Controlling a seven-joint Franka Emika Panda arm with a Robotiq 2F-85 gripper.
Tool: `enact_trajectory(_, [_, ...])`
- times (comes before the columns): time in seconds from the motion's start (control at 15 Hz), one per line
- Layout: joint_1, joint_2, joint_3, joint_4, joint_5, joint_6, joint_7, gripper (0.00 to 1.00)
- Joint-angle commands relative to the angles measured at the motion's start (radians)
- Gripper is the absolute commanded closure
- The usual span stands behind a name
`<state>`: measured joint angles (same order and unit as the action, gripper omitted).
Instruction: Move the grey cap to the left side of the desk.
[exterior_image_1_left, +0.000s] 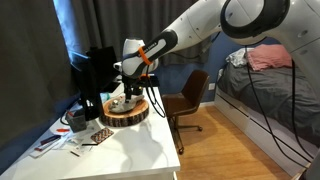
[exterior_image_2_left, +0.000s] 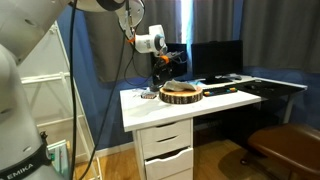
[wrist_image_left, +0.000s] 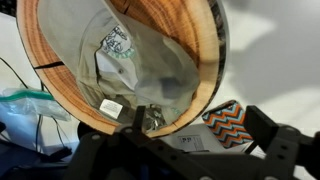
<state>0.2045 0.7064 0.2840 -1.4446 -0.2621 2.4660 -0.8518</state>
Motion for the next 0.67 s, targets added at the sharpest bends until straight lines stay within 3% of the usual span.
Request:
enact_trajectory(0.0, [-0.009, 0.098, 0.015, 0.113, 0.054, 0.014, -0.064, 0.00])
enact_trajectory(0.47, [-0.025, 0.215, 0.027, 0.231, 0.102, 0.049, -0.109, 0.00])
enact_trajectory(0.53, [-0.026, 0.228, 0.024, 0.244, 0.105, 0.047, -0.112, 0.25])
enact_trajectory(0.6, [-0.024, 0.239, 0.019, 0.256, 0.106, 0.041, -0.109, 0.26])
